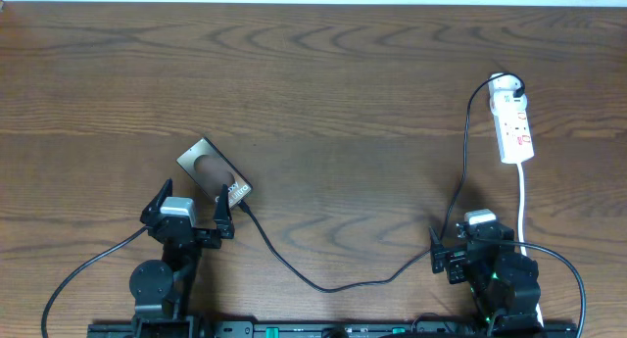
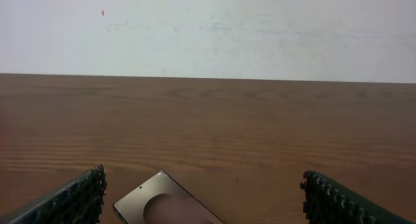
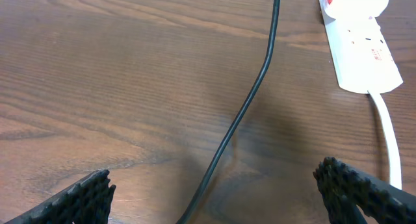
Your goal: Plug charger to phone and switch on socket
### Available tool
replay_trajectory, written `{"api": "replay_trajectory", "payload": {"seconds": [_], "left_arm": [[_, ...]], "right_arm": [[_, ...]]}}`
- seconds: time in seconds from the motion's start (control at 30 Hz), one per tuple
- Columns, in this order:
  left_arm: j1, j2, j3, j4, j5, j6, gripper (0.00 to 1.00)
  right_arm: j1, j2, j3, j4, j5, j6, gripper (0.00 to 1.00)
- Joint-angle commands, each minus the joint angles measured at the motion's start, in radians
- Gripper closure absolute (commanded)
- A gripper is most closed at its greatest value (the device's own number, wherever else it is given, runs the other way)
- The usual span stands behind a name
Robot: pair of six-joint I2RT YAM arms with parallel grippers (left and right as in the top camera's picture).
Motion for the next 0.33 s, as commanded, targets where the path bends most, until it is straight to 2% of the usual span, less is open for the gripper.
{"api": "replay_trajectory", "payload": {"seconds": [0.0,0.3], "left_arm": [[0.002,-0.006,-0.009,-0.046,0.013,0.014,0.05],[0.002,-0.006,-0.009,-0.046,0.013,0.014,0.05]], "right_arm": [[-0.004,-0.006,-0.003,-0.008,0.013,-0.014,0.01],[-0.004,-0.006,-0.003,-0.008,0.013,-0.014,0.01]]}}
